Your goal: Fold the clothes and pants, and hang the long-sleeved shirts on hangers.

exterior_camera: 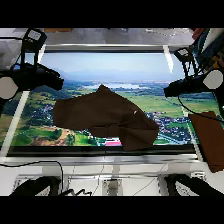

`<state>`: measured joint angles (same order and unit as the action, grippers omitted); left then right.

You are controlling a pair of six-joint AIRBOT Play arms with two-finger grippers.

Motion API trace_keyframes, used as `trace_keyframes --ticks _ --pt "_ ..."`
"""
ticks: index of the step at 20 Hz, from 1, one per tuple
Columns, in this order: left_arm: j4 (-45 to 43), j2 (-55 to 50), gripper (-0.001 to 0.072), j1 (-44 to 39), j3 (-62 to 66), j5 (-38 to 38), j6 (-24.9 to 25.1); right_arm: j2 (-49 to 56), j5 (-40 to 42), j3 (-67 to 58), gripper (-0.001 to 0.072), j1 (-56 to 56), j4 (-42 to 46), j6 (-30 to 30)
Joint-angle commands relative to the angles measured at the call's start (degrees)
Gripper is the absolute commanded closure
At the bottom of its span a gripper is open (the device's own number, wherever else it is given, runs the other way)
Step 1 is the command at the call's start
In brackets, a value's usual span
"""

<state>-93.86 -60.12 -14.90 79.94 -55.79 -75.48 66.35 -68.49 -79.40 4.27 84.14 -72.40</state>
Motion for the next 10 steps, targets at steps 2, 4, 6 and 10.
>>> trace_keyframes --ticks 2,4,6,10 --pt "0.0 0.0 0.0499 0.0 0.0 0.0 0.0 0.0 -0.5 0.0 0.0699 0.0 1.9 0.2" --pt "0.0 0.0 0.0499 0.0 0.0 0.0 0.0 0.2 -4.1 0.4 0.0700 -1.0 6.4 0.2" --pt "0.0 0.0 0.0499 0.0 0.0 0.0 0.0 0.1 -7.0 3.3 0.0702 -5.3 7.8 0.3" --pt "0.0 0.0 0.0499 0.0 0.0 0.0 0.0 0.1 -6.9 17.2 0.0703 -20.2 -9.1 6.5"
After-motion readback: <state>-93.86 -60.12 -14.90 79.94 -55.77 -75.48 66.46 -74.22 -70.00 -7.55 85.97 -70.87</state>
